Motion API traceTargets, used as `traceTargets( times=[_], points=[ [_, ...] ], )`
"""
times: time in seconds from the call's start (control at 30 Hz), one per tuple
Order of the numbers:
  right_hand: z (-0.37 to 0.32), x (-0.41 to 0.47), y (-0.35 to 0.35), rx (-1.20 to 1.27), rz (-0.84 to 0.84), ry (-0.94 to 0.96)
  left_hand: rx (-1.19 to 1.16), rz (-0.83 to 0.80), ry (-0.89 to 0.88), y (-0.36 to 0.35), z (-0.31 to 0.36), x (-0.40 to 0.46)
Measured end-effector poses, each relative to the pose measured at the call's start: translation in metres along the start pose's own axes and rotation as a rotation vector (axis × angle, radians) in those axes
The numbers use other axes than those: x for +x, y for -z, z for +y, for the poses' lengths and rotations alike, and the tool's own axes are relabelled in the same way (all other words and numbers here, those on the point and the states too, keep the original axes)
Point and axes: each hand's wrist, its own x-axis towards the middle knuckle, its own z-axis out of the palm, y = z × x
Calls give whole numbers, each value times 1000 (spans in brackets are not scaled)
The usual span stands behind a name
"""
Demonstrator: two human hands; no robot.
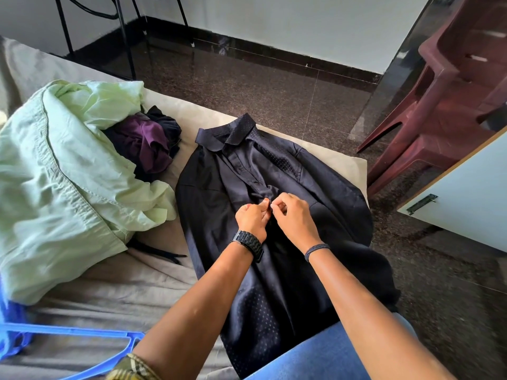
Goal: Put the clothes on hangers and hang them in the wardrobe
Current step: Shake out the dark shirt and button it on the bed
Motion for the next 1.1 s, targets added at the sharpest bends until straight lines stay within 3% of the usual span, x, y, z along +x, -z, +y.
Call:
traceTargets(
  times=[0.33, 0.6, 0.83, 0.97, 1.1],
  points=[
    [-1, 1, -4, 110, 32, -175, 332, 45, -276, 0, -6, 7],
    [2, 6, 4, 546, -24, -338, 237, -100, -153, 0, 0, 8],
    [1, 1, 3, 35, 46, -35, 311, -109, -179, 3, 1, 11],
    [8, 5, 9, -15, -71, -57, 454, -130, -347, 11, -1, 12],
    [16, -6, 20, -28, -45, -81, 733, -236, -443, 20, -4, 2]
  ],
)
